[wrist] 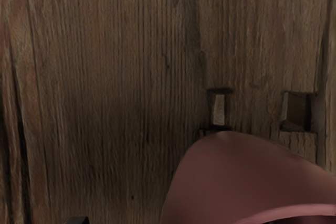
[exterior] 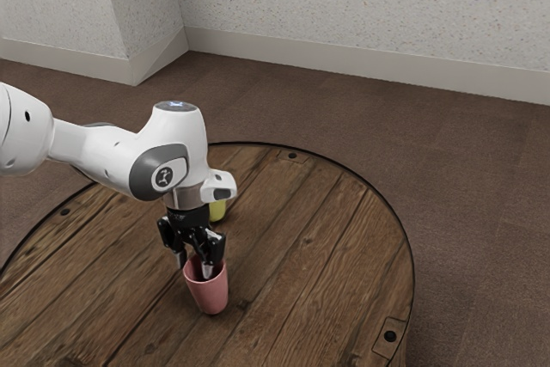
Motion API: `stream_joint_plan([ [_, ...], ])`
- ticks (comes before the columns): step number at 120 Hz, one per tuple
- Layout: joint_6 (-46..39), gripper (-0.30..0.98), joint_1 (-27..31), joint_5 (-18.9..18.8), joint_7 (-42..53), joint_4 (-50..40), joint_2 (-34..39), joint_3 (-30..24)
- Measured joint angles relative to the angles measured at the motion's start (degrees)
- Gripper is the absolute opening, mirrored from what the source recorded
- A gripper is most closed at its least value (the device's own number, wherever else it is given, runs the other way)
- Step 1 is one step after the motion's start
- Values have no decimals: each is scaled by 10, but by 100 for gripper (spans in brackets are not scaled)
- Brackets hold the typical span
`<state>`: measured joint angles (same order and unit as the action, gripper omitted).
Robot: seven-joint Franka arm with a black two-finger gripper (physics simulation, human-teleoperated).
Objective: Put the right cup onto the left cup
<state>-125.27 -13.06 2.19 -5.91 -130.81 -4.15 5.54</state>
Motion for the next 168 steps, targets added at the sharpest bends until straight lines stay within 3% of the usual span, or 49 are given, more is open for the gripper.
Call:
stream_joint_plan([
  [28, -3, 6, 1, 0, -5, 0, -1, 1],
  [51, -4, -5, 4, -2, -8, -1, 6, 2],
  [87, 8, -9, -11, -15, -14, -3, 65, 2],
  [102, 39, -9, -5, -17, -14, 41, 76, 2],
  [168, 202, -10, 65, -29, 4, 324, -34, 9],
])
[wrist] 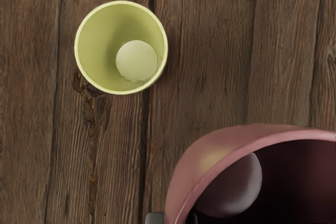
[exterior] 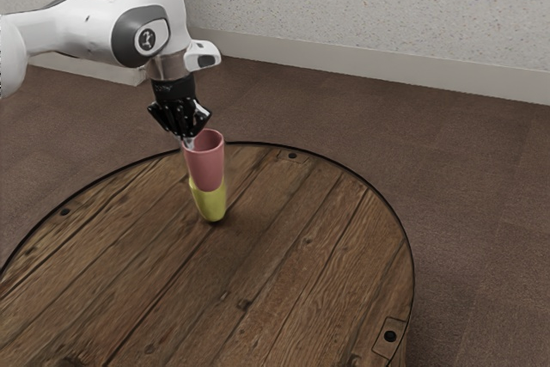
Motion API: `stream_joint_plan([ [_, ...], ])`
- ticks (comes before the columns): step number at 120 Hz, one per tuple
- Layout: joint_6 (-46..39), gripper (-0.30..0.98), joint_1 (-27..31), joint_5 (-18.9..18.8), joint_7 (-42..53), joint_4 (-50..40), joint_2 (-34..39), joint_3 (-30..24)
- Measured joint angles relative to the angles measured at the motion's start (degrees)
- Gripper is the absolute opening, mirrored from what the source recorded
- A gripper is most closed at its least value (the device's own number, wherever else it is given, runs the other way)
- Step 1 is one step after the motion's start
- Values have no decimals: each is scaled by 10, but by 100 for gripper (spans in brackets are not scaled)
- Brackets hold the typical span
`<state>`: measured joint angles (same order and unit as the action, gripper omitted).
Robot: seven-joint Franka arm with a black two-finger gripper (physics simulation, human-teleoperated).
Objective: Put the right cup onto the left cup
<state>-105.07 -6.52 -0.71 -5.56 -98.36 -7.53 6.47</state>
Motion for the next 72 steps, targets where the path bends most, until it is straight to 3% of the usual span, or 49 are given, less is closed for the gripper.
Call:
stream_joint_plan([
  [72, 52, -10, 59, -4, 28, 191, -146, -3],
])
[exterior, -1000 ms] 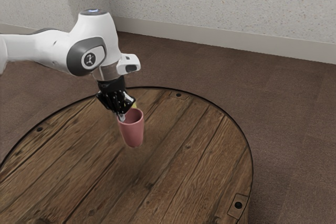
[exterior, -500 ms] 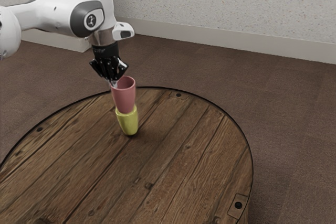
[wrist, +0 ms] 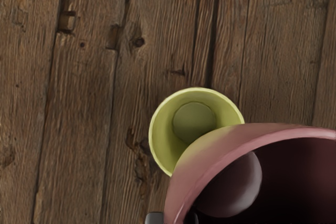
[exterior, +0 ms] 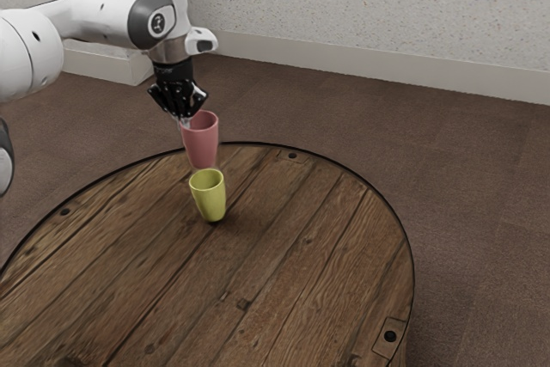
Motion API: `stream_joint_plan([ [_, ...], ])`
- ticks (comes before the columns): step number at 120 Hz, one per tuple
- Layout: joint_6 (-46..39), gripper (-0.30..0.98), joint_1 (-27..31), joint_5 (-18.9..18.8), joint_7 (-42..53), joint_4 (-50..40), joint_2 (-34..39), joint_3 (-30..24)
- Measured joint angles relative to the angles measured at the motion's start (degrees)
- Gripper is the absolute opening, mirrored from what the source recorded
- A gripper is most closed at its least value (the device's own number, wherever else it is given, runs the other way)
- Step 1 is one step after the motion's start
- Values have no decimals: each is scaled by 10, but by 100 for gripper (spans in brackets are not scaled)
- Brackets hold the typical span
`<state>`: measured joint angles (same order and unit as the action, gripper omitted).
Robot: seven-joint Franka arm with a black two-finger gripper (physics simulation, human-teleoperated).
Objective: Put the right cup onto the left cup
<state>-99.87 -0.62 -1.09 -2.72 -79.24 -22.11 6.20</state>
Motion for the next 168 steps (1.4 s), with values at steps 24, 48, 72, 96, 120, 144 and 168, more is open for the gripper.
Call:
stream_joint_plan([
  [24, 4, -10, 17, 1, 6, 15, -19, -1],
  [48, -10, -10, 17, 4, 11, -22, 3, 1],
  [72, -28, -10, 15, 6, 14, -31, -10, 2],
  [96, -36, -10, 14, 7, 16, -30, -21, 2],
  [120, -36, -10, 14, 7, 17, -6, -37, -3],
  [144, -34, -10, 16, 7, 18, 6, -52, -4],
  [168, -36, -10, 16, 7, 19, 6, -62, -4],
])
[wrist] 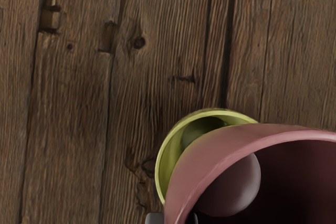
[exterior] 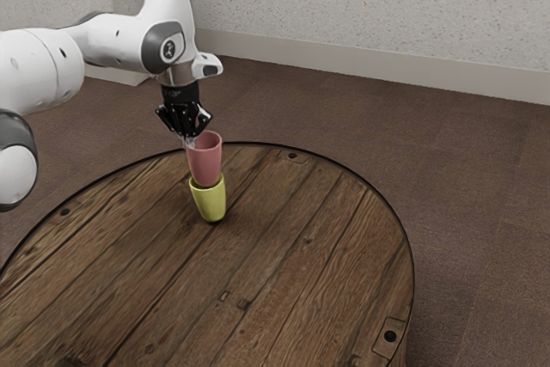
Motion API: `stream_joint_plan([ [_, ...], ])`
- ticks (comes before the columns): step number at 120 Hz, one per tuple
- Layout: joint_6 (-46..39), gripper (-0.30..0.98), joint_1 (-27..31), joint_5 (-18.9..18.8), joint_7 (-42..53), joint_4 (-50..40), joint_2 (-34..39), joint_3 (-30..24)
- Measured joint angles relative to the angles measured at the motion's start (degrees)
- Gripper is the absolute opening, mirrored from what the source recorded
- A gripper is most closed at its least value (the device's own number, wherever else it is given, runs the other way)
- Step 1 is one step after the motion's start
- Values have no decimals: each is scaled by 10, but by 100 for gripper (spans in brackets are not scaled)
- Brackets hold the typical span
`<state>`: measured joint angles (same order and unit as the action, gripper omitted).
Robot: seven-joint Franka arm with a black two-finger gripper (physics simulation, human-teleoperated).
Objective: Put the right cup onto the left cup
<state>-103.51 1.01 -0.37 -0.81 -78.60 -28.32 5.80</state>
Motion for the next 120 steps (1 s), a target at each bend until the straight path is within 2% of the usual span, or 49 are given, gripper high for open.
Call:
stream_joint_plan([
  [44, -4, -9, 0, 1, 0, -4, -15, 0],
  [66, -3, 28, 0, 5, 2, -8, -1, 1],
  [78, -2, 42, -1, 5, 2, -8, 19, 1],
  [96, 14, 54, -9, 4, 3, -15, 83, 2],
  [120, 76, 62, -25, 4, 4, -37, 208, -8],
])
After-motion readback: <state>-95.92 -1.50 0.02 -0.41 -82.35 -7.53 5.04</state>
